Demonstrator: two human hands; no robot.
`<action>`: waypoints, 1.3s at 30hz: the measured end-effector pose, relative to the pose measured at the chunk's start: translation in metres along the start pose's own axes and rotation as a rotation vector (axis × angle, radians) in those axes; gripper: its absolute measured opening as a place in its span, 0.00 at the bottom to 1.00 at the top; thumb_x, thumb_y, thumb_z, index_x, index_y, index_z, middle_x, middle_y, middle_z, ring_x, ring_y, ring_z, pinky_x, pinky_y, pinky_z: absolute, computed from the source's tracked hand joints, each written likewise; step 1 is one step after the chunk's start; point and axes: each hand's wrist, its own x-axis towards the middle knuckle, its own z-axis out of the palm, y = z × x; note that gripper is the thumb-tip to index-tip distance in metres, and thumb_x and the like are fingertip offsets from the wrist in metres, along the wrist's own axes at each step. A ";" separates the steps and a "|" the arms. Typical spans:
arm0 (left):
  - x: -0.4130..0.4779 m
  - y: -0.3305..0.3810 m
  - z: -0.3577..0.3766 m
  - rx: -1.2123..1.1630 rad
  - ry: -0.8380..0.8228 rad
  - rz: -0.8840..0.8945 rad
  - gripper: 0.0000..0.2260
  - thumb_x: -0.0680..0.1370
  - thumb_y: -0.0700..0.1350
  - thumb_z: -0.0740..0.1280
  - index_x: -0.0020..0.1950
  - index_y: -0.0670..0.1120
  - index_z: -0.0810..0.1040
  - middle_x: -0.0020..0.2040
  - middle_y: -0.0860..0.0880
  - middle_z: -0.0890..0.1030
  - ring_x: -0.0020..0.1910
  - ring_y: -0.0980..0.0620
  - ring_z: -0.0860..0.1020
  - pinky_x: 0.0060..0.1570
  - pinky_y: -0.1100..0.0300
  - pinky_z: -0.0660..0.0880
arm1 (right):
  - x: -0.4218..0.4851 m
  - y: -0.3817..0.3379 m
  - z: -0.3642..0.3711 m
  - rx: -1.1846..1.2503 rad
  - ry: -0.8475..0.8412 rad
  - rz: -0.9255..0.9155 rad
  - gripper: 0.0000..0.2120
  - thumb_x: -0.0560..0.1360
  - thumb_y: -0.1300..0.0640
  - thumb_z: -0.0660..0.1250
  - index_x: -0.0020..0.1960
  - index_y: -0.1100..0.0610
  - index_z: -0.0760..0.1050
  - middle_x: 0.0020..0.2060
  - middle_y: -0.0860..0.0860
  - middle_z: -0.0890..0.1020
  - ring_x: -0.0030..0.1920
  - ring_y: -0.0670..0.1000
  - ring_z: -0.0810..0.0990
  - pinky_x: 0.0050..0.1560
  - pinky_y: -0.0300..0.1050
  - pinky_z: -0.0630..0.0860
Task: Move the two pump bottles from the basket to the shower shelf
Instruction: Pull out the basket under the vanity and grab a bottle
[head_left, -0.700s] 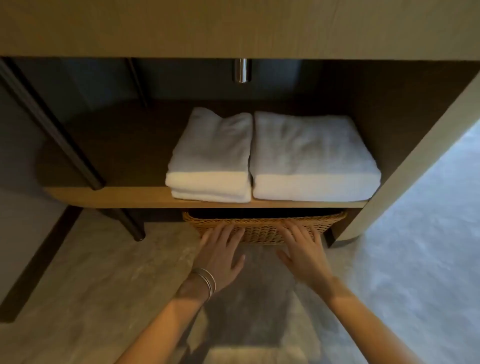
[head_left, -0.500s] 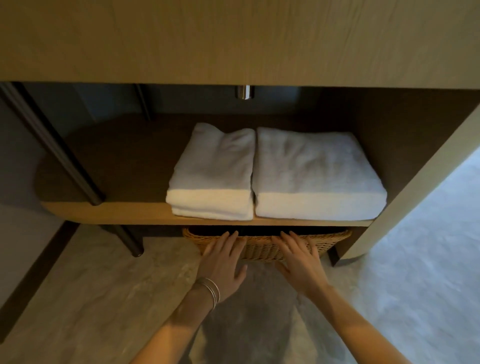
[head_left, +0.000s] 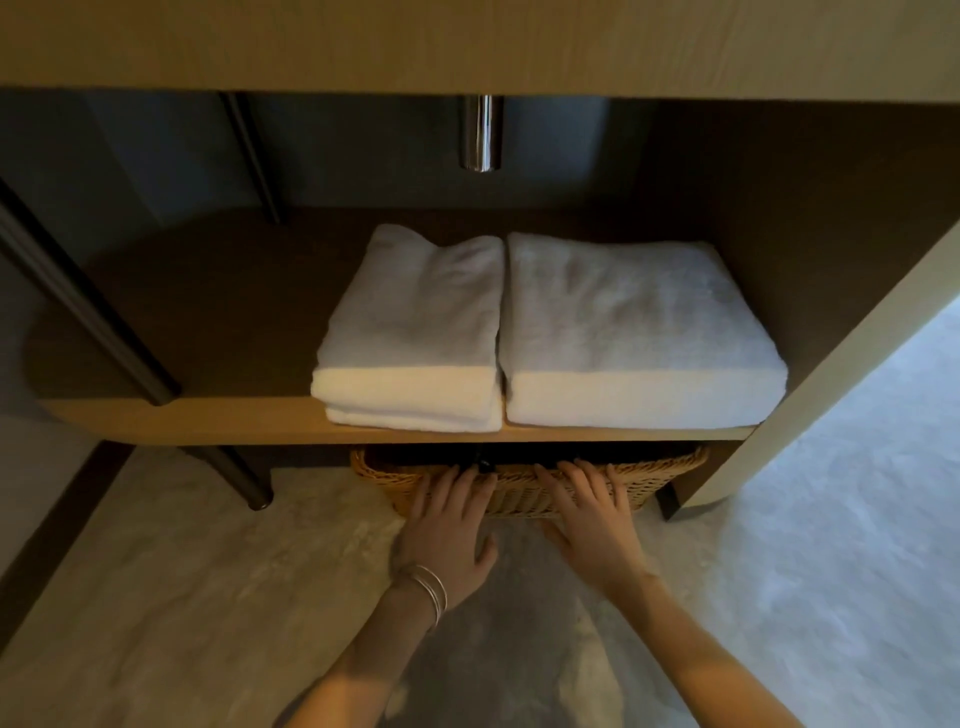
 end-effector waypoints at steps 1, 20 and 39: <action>-0.003 0.001 0.000 -0.005 0.012 0.003 0.30 0.69 0.57 0.57 0.70 0.47 0.70 0.64 0.45 0.74 0.64 0.43 0.70 0.65 0.44 0.57 | -0.002 -0.001 0.000 0.010 0.009 -0.001 0.33 0.66 0.47 0.72 0.68 0.51 0.65 0.60 0.54 0.76 0.64 0.58 0.71 0.65 0.59 0.57; -0.093 0.031 0.012 -0.124 0.072 -0.022 0.33 0.68 0.53 0.65 0.72 0.50 0.63 0.69 0.47 0.70 0.69 0.46 0.65 0.67 0.44 0.56 | -0.083 -0.022 -0.008 0.013 0.018 -0.068 0.35 0.66 0.48 0.73 0.69 0.51 0.65 0.61 0.54 0.76 0.65 0.55 0.65 0.67 0.57 0.55; -0.166 0.057 0.022 -0.208 0.225 -0.052 0.28 0.70 0.51 0.61 0.71 0.50 0.64 0.69 0.47 0.69 0.70 0.46 0.64 0.68 0.42 0.56 | -0.161 -0.053 -0.011 0.221 0.108 0.043 0.24 0.72 0.46 0.59 0.67 0.49 0.67 0.64 0.53 0.73 0.68 0.54 0.64 0.69 0.55 0.52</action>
